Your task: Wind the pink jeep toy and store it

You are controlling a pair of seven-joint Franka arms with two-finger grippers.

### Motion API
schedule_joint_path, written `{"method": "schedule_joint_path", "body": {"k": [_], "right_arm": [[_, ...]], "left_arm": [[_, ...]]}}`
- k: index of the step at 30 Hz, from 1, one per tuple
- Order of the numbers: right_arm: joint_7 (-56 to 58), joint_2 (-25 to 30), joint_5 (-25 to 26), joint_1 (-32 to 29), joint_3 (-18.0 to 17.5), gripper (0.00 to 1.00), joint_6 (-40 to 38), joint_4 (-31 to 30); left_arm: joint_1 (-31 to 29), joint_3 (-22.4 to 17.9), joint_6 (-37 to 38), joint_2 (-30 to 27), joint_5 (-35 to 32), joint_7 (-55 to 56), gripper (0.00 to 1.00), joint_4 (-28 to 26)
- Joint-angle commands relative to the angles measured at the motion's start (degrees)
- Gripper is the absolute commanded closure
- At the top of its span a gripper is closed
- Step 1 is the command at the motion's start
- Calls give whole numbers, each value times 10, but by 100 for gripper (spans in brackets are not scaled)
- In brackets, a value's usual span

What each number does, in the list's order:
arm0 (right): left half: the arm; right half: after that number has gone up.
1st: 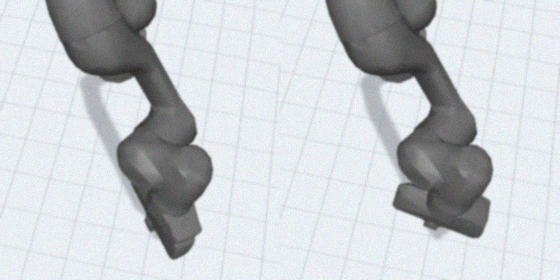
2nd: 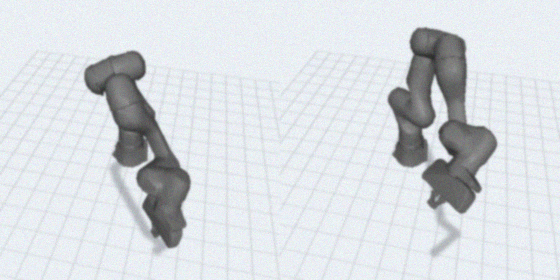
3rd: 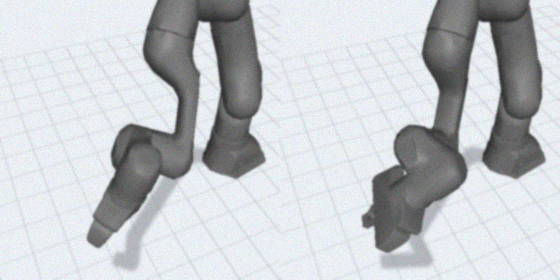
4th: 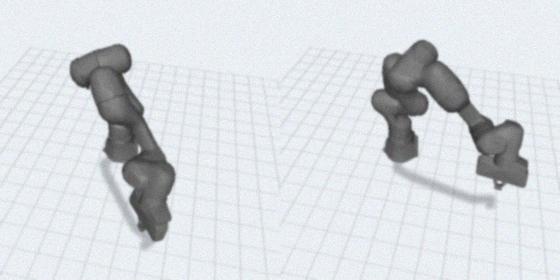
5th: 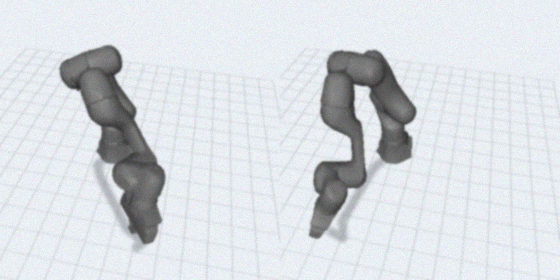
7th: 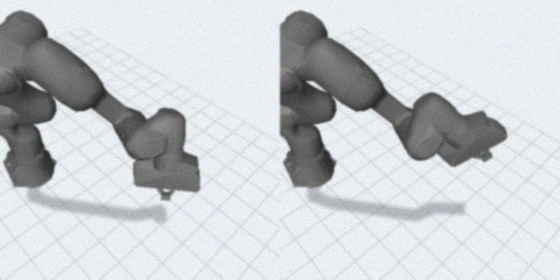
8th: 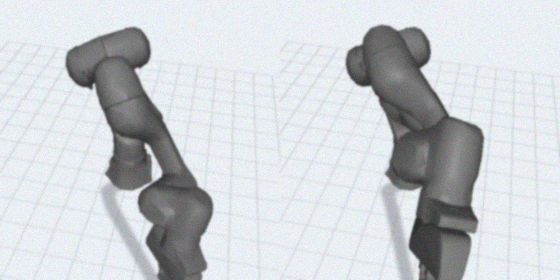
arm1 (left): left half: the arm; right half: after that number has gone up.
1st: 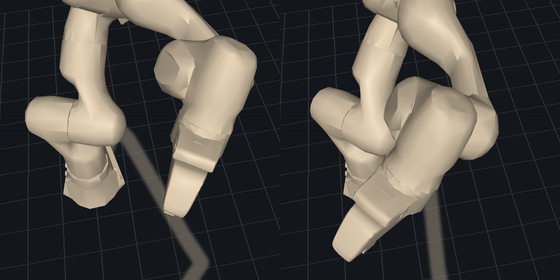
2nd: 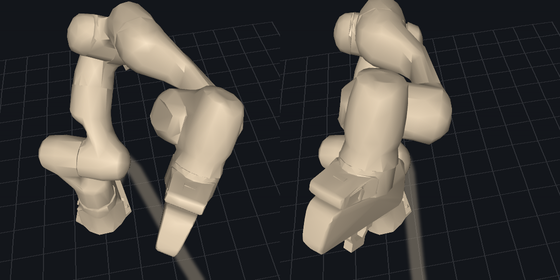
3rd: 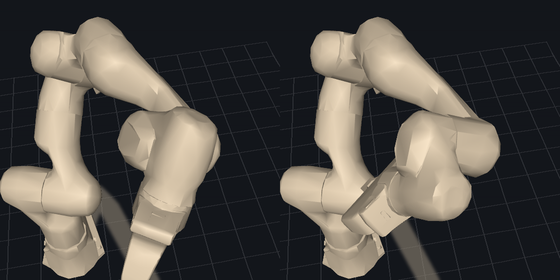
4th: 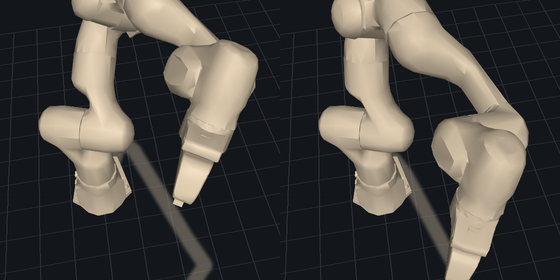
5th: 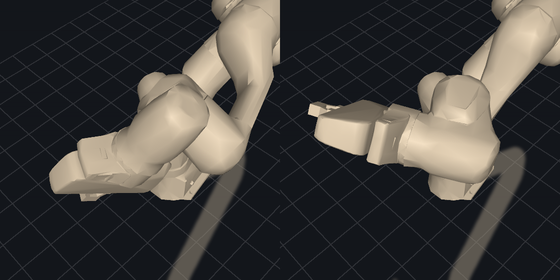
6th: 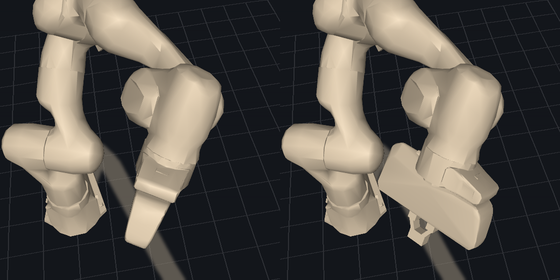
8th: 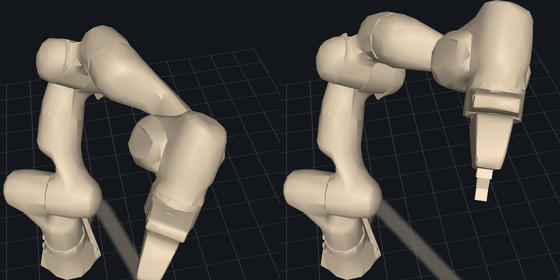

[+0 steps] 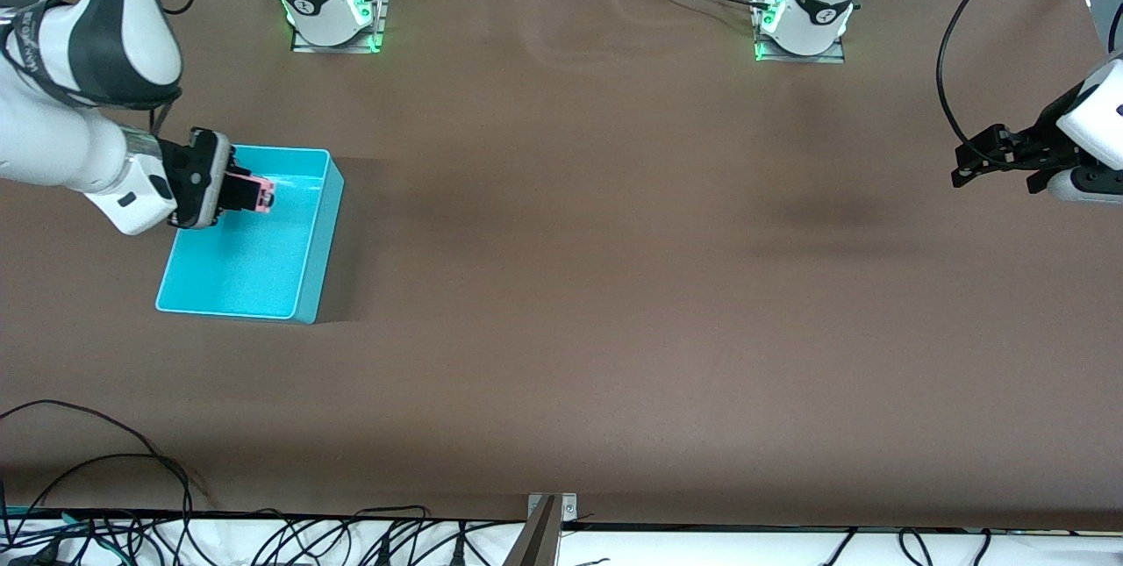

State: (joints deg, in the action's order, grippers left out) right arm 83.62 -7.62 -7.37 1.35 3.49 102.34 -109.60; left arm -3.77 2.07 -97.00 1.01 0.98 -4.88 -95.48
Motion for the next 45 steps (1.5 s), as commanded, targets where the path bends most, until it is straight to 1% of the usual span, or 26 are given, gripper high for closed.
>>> {"method": "schedule_joint_path", "body": {"k": [1, 6, 16, 19, 22, 23, 24, 30, 31, 36, 37, 38, 39, 41, 42, 44, 45], "right_arm": [[94, 23, -20, 0, 27, 73, 41, -68], [150, 15, -51, 0, 36, 73, 109, -116], [201, -23, -89, -11, 41, 72, 207, -175], [223, -35, -108, -15, 42, 71, 215, -183], [249, -56, -121, -33, 44, 70, 216, -185], [266, -66, -133, -40, 44, 70, 216, -185], [309, -84, -166, -43, 44, 67, 217, -185], [327, -103, -176, -56, 44, 67, 221, -185], [327, -107, -176, -57, 44, 66, 221, -185], [327, -114, -177, -57, 44, 52, 227, -185], [327, -114, -177, -57, 44, 45, 228, -185], [327, -115, -177, -57, 44, 34, 228, -185], [327, -115, -177, -57, 44, 29, 228, -185], [327, -122, -177, -57, 44, 26, 228, -185], [327, -122, -178, -57, 43, 23, 228, -185], [327, -123, -186, -57, 43, 14, 228, -185], [327, -123, -187, -57, 43, 6, 228, -185]], "left_arm": [[2, 0, 5, 7, 7, -3, 0, 17], [2, 0, 5, 7, 7, -3, 0, 17], [2, 0, 5, 7, 7, -3, 0, 17], [2, 0, 5, 7, 7, -3, 0, 17], [2, 0, 5, 7, 7, -3, 0, 17], [1, 0, 5, 7, 7, -3, 0, 17], [1, 0, 5, 7, 7, -3, 0, 17], [1, 0, 5, 7, 7, -3, 0, 17], [1, 0, 5, 7, 7, -3, 0, 17], [1, 0, 5, 7, 7, -3, 0, 17], [2, 0, 5, 7, 7, -3, 0, 17], [2, 0, 5, 7, 7, -3, 0, 17], [2, 0, 5, 7, 7, -3, 0, 17], [2, 0, 5, 7, 7, -3, 0, 17], [2, 0, 5, 7, 7, -3, 0, 17], [2, 0, 5, 7, 7, -3, 0, 17], [2, 0, 5, 7, 7, -3, 0, 17]]}}
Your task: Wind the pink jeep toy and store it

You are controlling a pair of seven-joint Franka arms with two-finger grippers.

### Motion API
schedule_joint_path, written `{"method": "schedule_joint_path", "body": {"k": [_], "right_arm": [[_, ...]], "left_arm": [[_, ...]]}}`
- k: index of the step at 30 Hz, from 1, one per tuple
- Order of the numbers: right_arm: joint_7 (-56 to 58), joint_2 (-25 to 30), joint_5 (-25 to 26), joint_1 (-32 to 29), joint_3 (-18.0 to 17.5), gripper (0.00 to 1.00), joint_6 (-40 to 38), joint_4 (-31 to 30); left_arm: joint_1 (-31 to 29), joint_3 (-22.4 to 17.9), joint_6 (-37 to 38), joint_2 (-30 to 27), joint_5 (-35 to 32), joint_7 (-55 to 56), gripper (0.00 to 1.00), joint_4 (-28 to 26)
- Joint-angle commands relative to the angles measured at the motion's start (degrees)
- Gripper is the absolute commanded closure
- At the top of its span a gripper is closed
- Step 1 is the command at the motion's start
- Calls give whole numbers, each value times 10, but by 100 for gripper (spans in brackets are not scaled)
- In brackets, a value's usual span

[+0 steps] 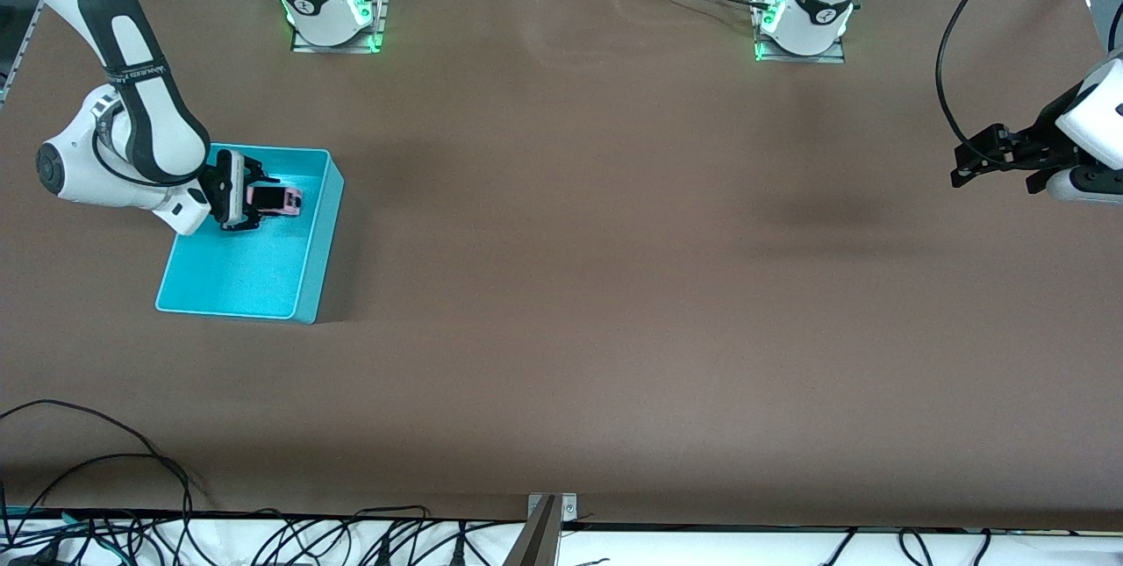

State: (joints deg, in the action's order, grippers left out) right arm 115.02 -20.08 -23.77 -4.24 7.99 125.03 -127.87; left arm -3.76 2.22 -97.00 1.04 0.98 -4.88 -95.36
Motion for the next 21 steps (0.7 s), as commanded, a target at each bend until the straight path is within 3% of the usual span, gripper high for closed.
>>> {"method": "schedule_joint_path", "body": {"k": [1, 12, 21], "right_arm": [[13, 1, -23, -2, -2, 0, 0, -2], [-3, 14, -23, 4, -7, 0, -29, 43], [-194, 52, -21, 8, -26, 0, -86, 106]], "left_arm": [[2, -1, 5, 6, 7, -3, 0, 16], [2, -1, 5, 6, 7, -3, 0, 16], [2, -1, 5, 6, 7, -3, 0, 16]]}}
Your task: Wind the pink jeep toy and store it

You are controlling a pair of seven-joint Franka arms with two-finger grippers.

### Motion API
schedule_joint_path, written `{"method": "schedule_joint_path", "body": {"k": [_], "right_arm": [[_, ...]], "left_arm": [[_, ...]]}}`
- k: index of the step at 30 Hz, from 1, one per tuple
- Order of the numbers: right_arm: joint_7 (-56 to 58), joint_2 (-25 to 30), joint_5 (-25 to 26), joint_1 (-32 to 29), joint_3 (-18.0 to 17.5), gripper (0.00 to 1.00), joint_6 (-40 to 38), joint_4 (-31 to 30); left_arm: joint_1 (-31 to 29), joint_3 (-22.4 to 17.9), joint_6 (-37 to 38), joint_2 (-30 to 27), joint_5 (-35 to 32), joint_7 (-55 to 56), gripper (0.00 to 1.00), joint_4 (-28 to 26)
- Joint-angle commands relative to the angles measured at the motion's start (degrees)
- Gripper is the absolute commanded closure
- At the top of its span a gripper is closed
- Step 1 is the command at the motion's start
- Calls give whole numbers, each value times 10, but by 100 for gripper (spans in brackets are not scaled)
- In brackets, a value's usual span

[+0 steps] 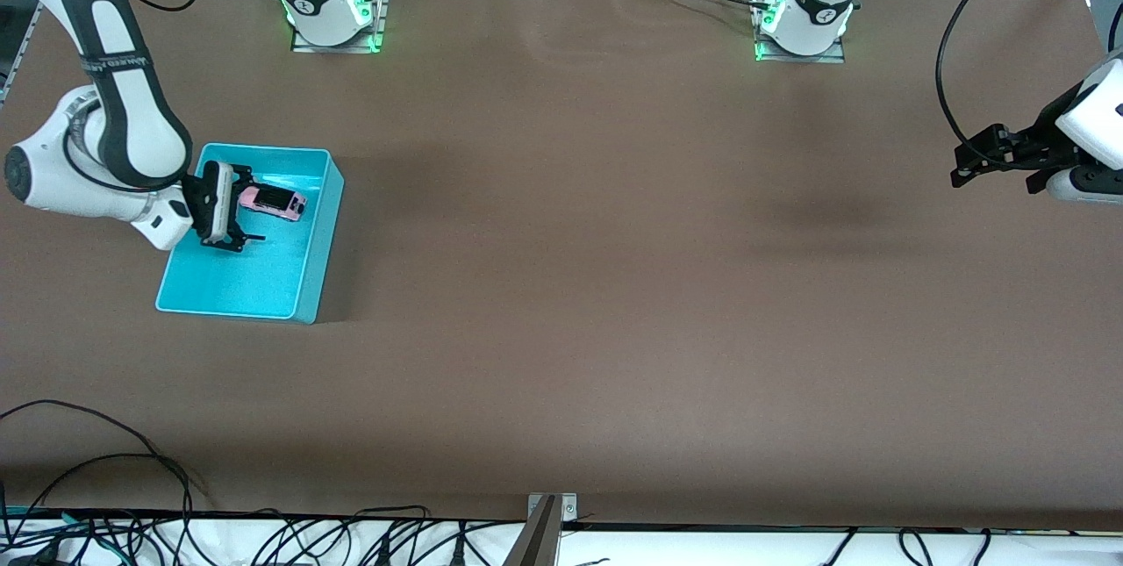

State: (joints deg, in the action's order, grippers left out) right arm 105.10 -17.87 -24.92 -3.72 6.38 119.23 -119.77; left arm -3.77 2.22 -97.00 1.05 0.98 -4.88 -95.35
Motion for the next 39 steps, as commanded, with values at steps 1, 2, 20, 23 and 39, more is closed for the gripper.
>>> {"method": "schedule_joint_path", "body": {"k": [1, 2, 20, 23, 39], "right_arm": [[-116, 36, -7, 3, -17, 0, -28, 30], [-141, 42, -4, 3, -23, 0, -28, 33], [-666, 71, 145, 5, -92, 0, -239, 254], [-752, 71, 157, 4, -92, 0, -282, 286], [-1040, 73, 282, 28, -97, 0, -388, 400]], "left_arm": [[2, -1, 5, 6, 7, -3, 0, 16], [2, -1, 5, 6, 7, -3, 0, 16], [2, -1, 5, 6, 7, -3, 0, 16], [2, -1, 5, 6, 7, -2, 0, 16], [2, -1, 5, 6, 7, -3, 0, 16]]}}
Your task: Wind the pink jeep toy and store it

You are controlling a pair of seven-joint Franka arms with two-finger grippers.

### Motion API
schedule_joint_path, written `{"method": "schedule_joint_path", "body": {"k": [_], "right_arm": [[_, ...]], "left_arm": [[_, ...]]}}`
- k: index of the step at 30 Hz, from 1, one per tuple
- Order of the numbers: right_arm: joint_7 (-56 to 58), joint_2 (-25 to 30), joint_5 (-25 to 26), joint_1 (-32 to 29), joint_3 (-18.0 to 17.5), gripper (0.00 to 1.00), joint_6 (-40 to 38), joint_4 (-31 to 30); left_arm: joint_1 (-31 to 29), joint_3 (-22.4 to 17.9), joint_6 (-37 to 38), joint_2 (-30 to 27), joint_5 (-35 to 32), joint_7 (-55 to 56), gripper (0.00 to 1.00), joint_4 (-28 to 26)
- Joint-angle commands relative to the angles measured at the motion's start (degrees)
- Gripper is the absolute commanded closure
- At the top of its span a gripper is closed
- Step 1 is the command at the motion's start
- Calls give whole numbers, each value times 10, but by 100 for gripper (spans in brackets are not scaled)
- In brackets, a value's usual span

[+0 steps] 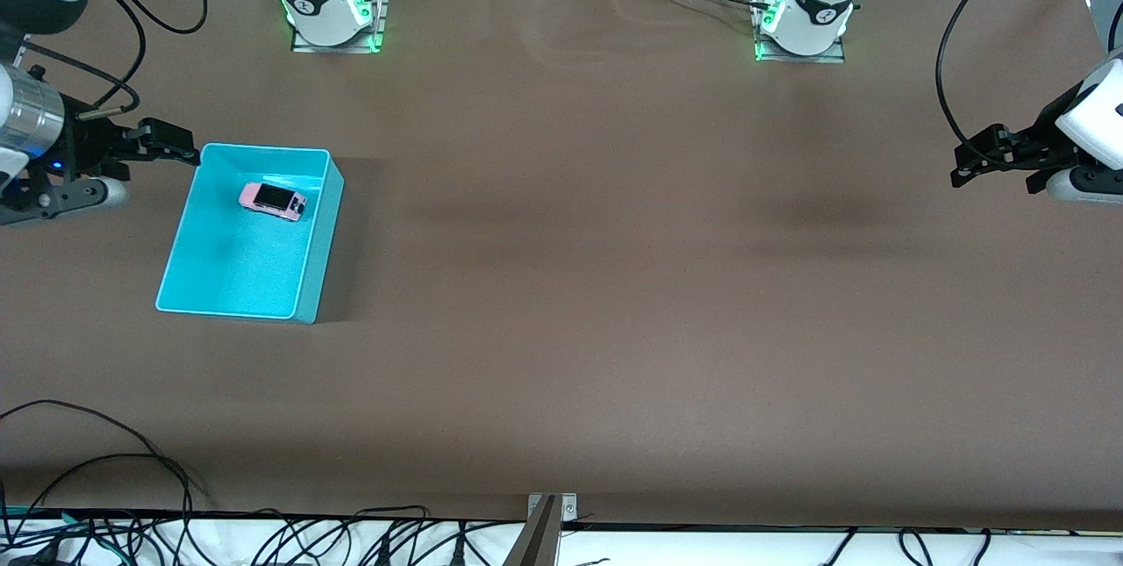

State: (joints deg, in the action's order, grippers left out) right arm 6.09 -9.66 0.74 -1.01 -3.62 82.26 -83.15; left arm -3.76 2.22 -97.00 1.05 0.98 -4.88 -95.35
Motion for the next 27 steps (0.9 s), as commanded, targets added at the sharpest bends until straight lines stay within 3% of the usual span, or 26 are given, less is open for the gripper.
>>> {"method": "schedule_joint_path", "body": {"k": [1, 6, 15, 27], "right_arm": [[-49, -2, 27, 0, 4, 0, -9, 34], [-26, 27, 26, 0, 10, 0, 10, 17], [-23, 119, 20, -1, 23, 0, 62, -106], [-7, 101, 19, -1, 22, 0, 88, -98]], "left_arm": [[2, -1, 5, 6, 7, -3, 0, 17], [2, -1, 5, 6, 7, -3, 0, 16], [2, -1, 5, 6, 7, -3, 0, 16], [2, -1, 5, 6, 7, -3, 0, 17]]}}
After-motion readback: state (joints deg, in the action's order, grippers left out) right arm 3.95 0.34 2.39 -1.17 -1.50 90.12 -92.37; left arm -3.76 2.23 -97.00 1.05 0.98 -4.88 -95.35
